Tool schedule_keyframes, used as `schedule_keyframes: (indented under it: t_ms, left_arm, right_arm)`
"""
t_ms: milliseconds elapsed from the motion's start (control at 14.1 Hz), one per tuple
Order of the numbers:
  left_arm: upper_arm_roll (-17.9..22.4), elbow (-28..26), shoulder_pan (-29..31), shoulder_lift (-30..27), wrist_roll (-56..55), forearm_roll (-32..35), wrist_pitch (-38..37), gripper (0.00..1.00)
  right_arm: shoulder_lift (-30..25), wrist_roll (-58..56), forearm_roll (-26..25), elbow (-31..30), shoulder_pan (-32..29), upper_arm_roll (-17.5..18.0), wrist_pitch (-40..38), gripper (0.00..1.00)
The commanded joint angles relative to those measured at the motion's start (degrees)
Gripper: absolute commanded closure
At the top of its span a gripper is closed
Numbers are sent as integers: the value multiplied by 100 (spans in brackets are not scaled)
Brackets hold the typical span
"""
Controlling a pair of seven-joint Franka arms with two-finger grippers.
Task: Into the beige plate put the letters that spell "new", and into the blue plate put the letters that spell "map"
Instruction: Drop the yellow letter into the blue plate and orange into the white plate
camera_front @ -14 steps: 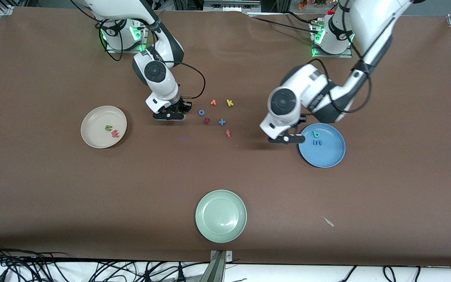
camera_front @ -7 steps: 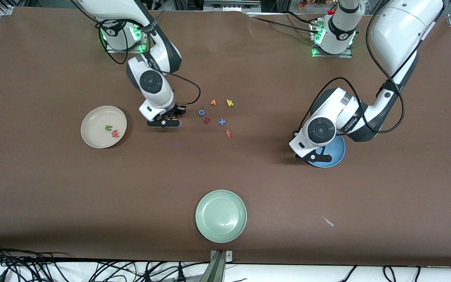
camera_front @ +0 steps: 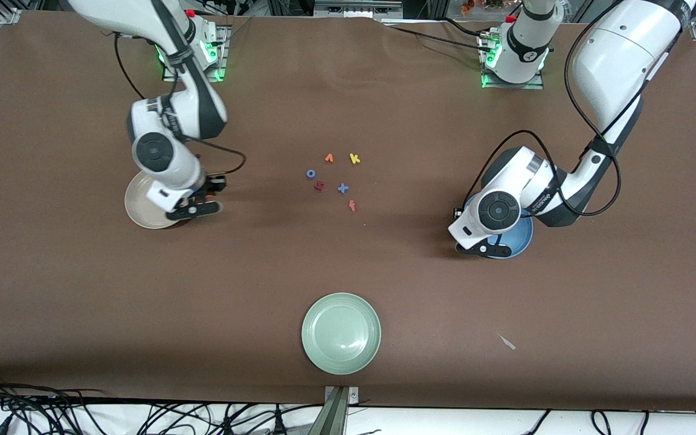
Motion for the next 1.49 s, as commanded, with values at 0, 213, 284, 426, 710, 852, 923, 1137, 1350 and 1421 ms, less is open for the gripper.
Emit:
schedule_keyframes:
  t_ms: [0,213,284,426,710,852,923,1137,1350,1421]
  left_arm:
    - [-52,36,108,-200,255,118,-48,0]
    - [-131,202,108,-770,264,30,-117,0]
    - [-218,351,117,-911,308,30,-170,0]
    - [-359,860,117,-1184,334,12,-747,0]
    - [-360,2301,126,-1281,877,-471,-2452,0]
    - [-334,2645,292,-1369,1229,-628,-2579,0]
    - [-255,2638,319,-1692,1509,-864,-2579,0]
    - [752,2472,390,-2474,2659,-1830,-2570,0]
    - [2237,1946,-284,-2923,2980,-2694,-2439,0]
    - [2494,1682,-461,-3125,2971,-2695,-2291,0]
  right_arm:
    - [-22,-699,52,-65,38,-422,-62,83]
    - [144,-1140,61,-12,-242,-564,-36,75]
    - [154,-1036,87,5,-287,-564,-36,19]
    - [119,-1070,87,233,-270,-538,-237,0]
    - [162,-755,87,1566,-191,-450,-2246,0]
    - [180,-491,87,2113,-129,-423,-2994,0]
    - [163,-473,78,2297,-112,-423,-3276,0]
    - [66,-473,69,2851,-111,-449,-4207,0]
    - [66,-481,0,3659,-111,-441,-5324,0]
    - [57,-481,-1,3818,-111,-449,-5518,0]
